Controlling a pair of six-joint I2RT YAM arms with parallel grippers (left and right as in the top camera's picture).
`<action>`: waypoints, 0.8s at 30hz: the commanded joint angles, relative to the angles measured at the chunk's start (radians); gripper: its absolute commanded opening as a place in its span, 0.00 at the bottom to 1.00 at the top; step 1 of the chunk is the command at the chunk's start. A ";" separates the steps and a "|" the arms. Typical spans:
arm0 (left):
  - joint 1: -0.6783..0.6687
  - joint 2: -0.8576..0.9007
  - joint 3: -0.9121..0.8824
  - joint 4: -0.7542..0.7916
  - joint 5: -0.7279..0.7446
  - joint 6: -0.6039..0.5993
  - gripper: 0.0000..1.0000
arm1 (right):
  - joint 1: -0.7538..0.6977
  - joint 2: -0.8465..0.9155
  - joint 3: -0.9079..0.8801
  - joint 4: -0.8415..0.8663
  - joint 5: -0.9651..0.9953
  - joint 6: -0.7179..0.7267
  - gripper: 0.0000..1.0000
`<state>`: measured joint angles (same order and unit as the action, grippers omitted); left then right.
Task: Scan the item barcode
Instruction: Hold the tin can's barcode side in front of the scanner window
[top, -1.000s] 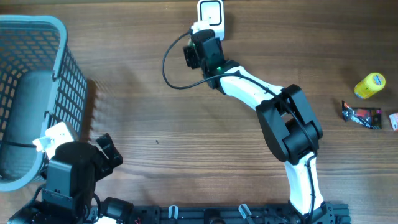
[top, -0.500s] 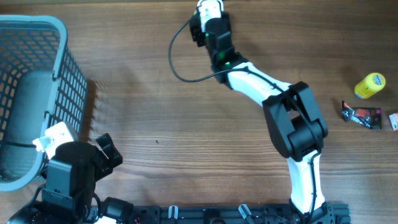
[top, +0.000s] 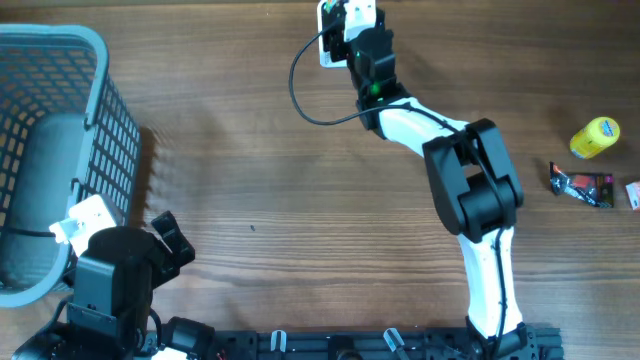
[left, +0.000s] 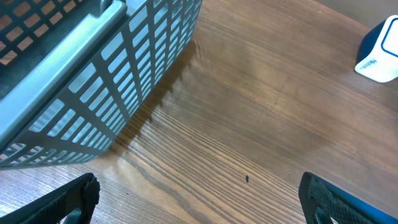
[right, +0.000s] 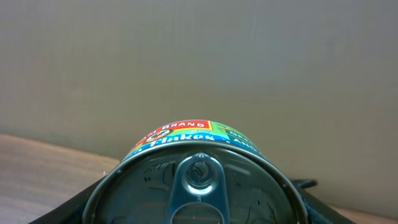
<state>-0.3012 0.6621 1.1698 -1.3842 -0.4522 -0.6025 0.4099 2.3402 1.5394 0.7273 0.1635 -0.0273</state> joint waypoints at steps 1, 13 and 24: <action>-0.003 0.002 -0.008 0.003 -0.033 0.019 1.00 | 0.003 0.040 0.005 0.079 -0.020 0.012 0.61; -0.003 0.002 -0.008 0.003 -0.040 0.019 1.00 | 0.003 0.146 0.096 0.147 -0.043 0.030 0.60; -0.003 0.002 -0.008 0.003 -0.040 0.019 1.00 | 0.003 0.190 0.163 0.136 -0.042 0.029 0.58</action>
<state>-0.3012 0.6621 1.1698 -1.3846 -0.4747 -0.6025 0.4095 2.5034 1.6745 0.8536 0.1375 -0.0162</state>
